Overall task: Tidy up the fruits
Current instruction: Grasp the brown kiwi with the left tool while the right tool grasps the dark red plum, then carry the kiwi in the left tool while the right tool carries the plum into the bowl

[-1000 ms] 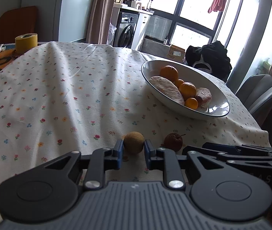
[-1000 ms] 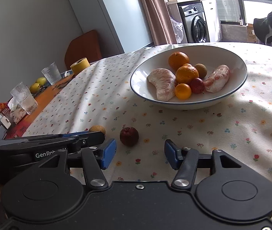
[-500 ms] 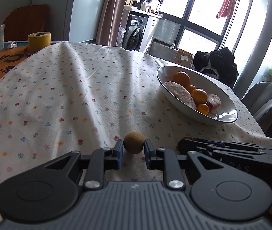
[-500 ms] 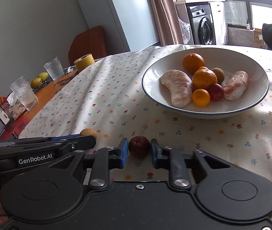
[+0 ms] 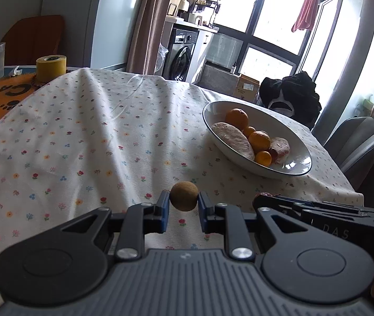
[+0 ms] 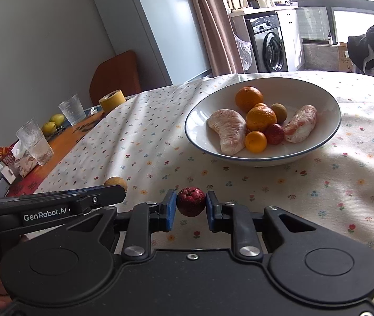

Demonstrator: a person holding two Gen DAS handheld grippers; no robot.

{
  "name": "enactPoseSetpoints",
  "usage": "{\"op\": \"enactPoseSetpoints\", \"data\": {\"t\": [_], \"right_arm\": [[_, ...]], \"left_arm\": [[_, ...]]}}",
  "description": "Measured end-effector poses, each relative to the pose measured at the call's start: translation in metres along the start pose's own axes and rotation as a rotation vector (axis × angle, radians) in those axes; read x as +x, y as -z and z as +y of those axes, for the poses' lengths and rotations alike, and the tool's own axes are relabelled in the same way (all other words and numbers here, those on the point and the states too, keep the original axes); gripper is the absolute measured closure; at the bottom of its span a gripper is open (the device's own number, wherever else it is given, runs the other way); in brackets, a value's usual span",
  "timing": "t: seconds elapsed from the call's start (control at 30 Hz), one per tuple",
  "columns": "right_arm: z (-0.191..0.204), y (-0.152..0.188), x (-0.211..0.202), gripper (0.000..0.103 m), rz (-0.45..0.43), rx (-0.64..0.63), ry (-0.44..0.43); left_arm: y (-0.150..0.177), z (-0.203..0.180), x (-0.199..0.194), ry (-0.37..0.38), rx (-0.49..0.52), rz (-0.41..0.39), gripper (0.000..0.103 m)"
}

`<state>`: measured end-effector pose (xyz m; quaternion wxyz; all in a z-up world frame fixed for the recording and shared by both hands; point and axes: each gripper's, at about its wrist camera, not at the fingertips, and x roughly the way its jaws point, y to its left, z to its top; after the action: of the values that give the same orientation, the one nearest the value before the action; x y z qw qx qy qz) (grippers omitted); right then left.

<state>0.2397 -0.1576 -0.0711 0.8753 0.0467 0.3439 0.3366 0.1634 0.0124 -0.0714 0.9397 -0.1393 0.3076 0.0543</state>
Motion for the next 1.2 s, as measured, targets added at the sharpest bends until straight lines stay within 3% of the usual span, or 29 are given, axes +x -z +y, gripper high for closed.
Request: {"op": "enactPoseSetpoints", "data": {"t": [0.57,1.2], "right_arm": [[-0.021,-0.015,-0.030,0.081,-0.092,0.015,0.069],[-0.053,-0.039,-0.037,0.081,-0.156,0.042,0.129]], "left_arm": [[-0.020,-0.035,-0.004,0.031,0.051,-0.060,0.081],[-0.047,-0.076,0.018,0.074,0.104,-0.080,0.081]]}}
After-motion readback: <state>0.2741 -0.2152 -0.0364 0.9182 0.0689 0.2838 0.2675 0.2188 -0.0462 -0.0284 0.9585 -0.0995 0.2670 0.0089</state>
